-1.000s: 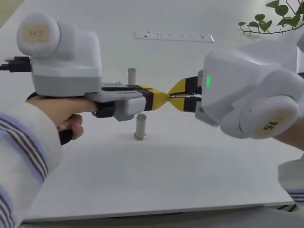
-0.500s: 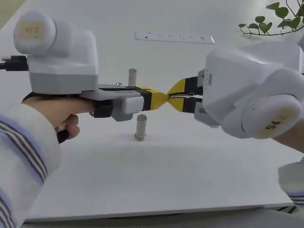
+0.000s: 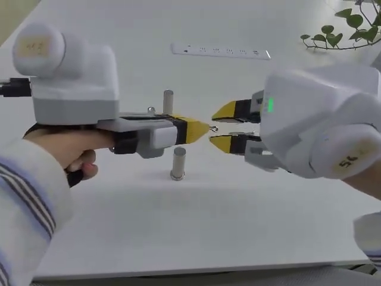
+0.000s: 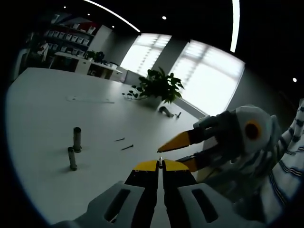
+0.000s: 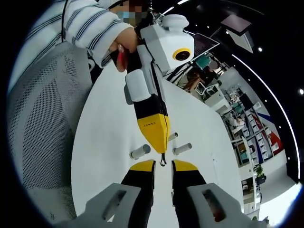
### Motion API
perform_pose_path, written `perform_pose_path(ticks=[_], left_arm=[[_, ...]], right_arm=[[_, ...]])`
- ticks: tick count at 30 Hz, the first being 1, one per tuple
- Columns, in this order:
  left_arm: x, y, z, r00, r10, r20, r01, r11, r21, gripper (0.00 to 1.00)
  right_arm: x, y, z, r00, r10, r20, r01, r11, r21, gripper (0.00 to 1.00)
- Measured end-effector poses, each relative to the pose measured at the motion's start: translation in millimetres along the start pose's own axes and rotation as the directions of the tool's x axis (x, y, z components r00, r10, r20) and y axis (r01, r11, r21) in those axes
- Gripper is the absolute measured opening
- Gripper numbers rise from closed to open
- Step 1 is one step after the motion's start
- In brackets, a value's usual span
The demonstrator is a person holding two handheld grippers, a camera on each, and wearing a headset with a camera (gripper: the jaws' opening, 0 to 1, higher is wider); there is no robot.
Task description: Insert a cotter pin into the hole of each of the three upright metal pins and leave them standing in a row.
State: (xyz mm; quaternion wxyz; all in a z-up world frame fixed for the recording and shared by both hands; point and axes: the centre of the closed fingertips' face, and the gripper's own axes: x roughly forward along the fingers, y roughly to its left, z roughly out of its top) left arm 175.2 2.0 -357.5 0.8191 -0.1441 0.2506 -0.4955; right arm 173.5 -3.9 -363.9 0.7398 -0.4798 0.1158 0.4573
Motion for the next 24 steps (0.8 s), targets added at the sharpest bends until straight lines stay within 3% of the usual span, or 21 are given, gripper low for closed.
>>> perform_pose_path(ticks=[4,7,9,13,14,17,19,21,22,24], left_arm=[[-2.6,1.7,-2.7,1.0000,0.005,-0.008,-0.005,0.999,0.033,0.00],[-4.6,2.1,-4.0,0.9999,0.005,-0.012,-0.004,0.996,0.088,0.00],[-5.9,1.5,-2.1,1.0000,-0.003,-0.003,0.003,0.988,0.156,0.00],[-8.9,-3.1,-0.9,0.9997,-0.023,0.001,0.022,0.974,0.226,0.00],[-9.4,-3.6,0.2,0.9996,-0.028,0.004,0.026,0.964,0.266,0.00],[-10.7,-7.4,0.2,0.9987,-0.051,0.006,0.047,0.955,0.294,0.00],[-12.4,-15.8,1.6,0.9964,-0.081,0.023,0.068,0.934,0.351,0.00],[-13.2,-21.8,-0.3,0.9953,-0.096,0.014,0.083,0.910,0.406,0.00],[-13.5,-22.8,-1.2,0.9952,-0.098,0.012,0.085,0.913,0.398,0.00],[-13.9,-23.5,-1.8,0.9942,-0.108,0.007,0.095,0.906,0.412,0.00]], right_arm=[[-1.3,0.5,-3.8,0.9999,0.010,0.011,-0.011,0.998,0.058,0.14],[-2.1,3.1,-5.1,0.9991,0.033,0.025,-0.036,0.994,0.106,0.14],[-2.8,6.5,-7.0,0.9968,0.068,0.041,-0.074,0.981,0.180,0.16],[-3.8,8.1,-9.6,0.9916,0.103,0.079,-0.120,0.960,0.254,0.21],[-5.1,9.2,-9.1,0.9887,0.117,0.094,-0.139,0.950,0.280,0.21],[-7.9,11.5,-8.0,0.9807,0.148,0.128,-0.183,0.923,0.339,0.22],[-9.0,13.8,-6.6,0.9707,0.179,0.160,-0.225,0.912,0.344,0.22],[-10.9,15.4,-3.4,0.9611,0.196,0.195,-0.253,0.909,0.330,0.21],[-11.6,16.3,-1.6,0.9571,0.202,0.207,-0.263,0.907,0.330,0.21],[-13.2,18.7,2.1,0.9485,0.218,0.230,-0.288,0.894,0.342,0.19]])
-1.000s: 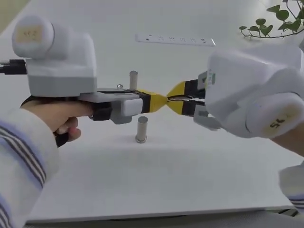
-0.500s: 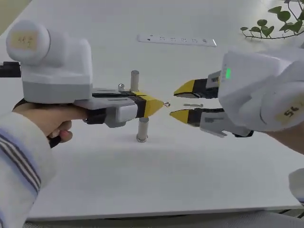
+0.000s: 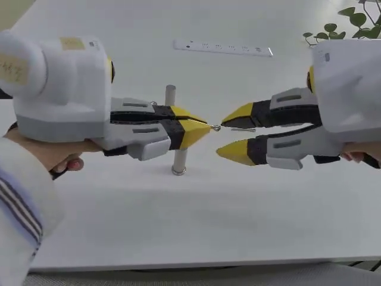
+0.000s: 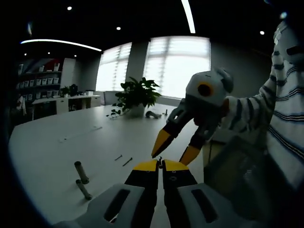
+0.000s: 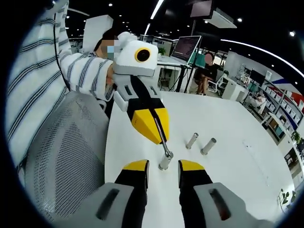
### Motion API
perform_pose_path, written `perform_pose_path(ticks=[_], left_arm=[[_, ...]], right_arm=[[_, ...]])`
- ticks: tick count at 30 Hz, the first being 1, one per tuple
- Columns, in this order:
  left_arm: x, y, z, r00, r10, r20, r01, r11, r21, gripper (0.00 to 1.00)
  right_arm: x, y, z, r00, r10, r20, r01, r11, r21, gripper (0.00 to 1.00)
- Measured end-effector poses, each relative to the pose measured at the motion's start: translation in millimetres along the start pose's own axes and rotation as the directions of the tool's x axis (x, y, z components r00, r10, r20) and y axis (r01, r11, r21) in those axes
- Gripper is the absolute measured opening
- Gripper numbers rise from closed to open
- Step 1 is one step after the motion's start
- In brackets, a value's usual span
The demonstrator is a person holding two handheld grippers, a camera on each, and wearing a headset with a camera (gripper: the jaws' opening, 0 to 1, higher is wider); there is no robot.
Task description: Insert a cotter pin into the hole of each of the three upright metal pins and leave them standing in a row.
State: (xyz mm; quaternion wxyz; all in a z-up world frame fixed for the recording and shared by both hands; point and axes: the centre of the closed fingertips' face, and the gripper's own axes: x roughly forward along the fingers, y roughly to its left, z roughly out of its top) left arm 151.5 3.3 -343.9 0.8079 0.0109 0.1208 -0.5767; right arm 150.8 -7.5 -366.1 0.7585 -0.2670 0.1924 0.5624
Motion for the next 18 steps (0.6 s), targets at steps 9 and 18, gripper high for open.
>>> perform_pose_path(ticks=[9,18], left_arm=[[-0.9,-4.5,-5.3,0.9991,-0.029,-0.030,0.031,0.998,0.059,0.00],[-3.1,-6.4,-7.2,0.9984,-0.047,-0.032,0.048,0.997,0.058,0.00]], right_arm=[[7.4,5.9,-2.3,0.9985,0.047,0.029,-0.048,0.997,0.058,0.10],[11.9,13.9,2.1,0.9965,0.063,0.055,-0.068,0.994,0.090,0.02]])
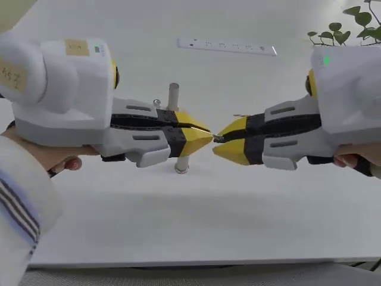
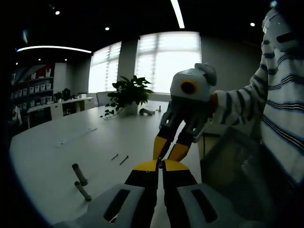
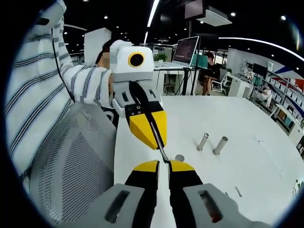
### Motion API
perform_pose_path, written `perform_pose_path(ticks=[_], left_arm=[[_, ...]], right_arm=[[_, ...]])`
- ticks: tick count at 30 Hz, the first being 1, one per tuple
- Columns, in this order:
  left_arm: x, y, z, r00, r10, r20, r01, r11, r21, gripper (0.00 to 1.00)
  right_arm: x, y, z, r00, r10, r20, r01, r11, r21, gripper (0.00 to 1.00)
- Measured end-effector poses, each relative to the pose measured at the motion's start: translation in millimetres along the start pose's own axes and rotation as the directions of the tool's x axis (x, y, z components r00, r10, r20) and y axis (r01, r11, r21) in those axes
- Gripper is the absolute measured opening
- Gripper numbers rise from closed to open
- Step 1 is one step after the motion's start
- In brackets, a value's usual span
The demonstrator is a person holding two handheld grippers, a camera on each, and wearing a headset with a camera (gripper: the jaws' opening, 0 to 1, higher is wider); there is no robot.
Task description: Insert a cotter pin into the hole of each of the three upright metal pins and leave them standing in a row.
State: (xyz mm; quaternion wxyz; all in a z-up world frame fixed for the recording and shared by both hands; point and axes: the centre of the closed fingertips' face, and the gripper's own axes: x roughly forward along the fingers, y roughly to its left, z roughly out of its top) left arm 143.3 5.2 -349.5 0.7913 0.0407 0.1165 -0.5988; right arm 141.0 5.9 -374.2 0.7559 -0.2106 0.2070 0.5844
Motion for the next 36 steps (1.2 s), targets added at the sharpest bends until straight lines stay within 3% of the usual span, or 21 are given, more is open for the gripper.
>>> perform_pose_path(ticks=[9,17,25,36], left_arm=[[-3.7,1.9,-0.9,0.9996,-0.027,0.008,0.027,1.000,0.013,0.00],[-4.1,-13.0,2.4,0.9959,-0.089,0.016,0.088,0.996,0.034,0.00],[-6.1,-19.8,-3.0,0.9924,-0.122,-0.012,0.123,0.990,0.064,0.00],[-3.5,-30.6,-13.8,0.9806,-0.182,-0.073,0.187,0.979,0.079,0.00]], right_arm=[[-2.4,1.6,2.9,1.0000,0.004,0.002,-0.004,1.000,-0.009,0.00],[-6.5,14.8,7.3,0.9976,0.068,0.011,-0.068,0.997,-0.023,0.00],[-11.9,25.0,11.3,0.9925,0.122,0.003,-0.122,0.991,-0.052,0.00],[-6.2,38.5,2.8,0.9793,0.184,-0.084,-0.192,0.977,-0.094,0.00]])
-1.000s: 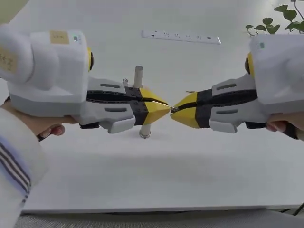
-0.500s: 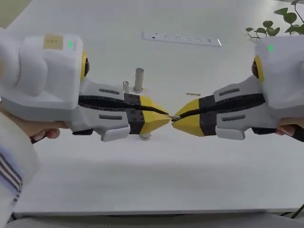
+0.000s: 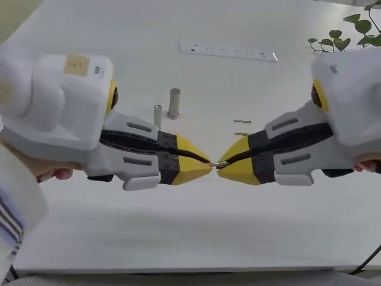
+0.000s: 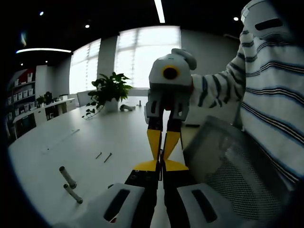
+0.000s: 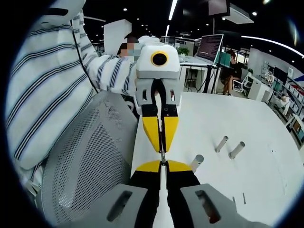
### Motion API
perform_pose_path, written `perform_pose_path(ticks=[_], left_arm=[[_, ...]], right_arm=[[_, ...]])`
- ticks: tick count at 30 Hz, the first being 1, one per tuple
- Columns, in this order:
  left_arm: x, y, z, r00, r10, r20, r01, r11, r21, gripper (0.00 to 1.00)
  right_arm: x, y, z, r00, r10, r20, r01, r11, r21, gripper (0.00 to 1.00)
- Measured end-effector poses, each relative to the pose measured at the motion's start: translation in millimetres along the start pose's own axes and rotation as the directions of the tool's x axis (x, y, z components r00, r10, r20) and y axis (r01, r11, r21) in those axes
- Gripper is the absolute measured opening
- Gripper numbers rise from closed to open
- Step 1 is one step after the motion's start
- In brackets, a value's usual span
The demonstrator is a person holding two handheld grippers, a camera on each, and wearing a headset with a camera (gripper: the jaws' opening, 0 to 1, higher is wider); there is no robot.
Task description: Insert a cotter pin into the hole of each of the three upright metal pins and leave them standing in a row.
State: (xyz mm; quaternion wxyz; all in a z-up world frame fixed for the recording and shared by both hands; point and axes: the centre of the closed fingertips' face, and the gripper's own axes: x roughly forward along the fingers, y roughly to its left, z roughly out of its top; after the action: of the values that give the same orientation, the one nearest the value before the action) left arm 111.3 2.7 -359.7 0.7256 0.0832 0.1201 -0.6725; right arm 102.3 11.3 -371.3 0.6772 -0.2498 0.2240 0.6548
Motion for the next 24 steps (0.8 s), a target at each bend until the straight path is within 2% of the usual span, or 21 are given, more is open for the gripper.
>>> perform_pose_path(ticks=[7,12,14,15,17,20,24], left_arm=[[3.3,-2.1,-4.4,0.9997,-0.019,-0.017,0.019,1.000,0.004,0.00],[4.9,-1.1,-6.9,0.9997,-0.018,-0.016,0.018,1.000,-0.006,0.00],[5.4,0.5,-8.4,0.9998,-0.015,-0.016,0.015,1.000,-0.013,0.00],[5.6,2.1,-9.6,0.9998,-0.010,-0.017,0.010,0.999,-0.044,0.00],[5.0,2.7,-10.1,0.9998,-0.011,-0.018,0.010,0.999,-0.043,0.00],[2.7,7.6,-13.2,0.9996,0.001,-0.028,-0.002,0.999,-0.040,0.02],[-2.7,22.5,-20.6,0.9977,0.049,-0.047,-0.052,0.997,-0.052,0.12]], right_arm=[[4.3,2.5,-5.3,0.9996,0.020,-0.018,-0.020,1.000,0.007,0.00],[4.6,1.1,-8.9,0.9998,0.011,-0.019,-0.011,1.000,0.018,0.00],[5.2,-0.7,-10.5,0.9998,0.003,-0.019,-0.003,1.000,0.018,0.00],[5.6,-1.5,-11.3,0.9998,0.002,-0.019,-0.001,1.000,0.025,0.00],[5.8,-2.1,-12.4,0.9998,0.000,-0.020,0.001,1.000,0.028,0.00],[6.0,-5.3,-14.0,0.9998,-0.012,-0.018,0.013,0.999,0.036,0.00],[4.8,-15.8,-19.1,0.9985,-0.054,-0.010,0.055,0.997,0.059,0.00]])
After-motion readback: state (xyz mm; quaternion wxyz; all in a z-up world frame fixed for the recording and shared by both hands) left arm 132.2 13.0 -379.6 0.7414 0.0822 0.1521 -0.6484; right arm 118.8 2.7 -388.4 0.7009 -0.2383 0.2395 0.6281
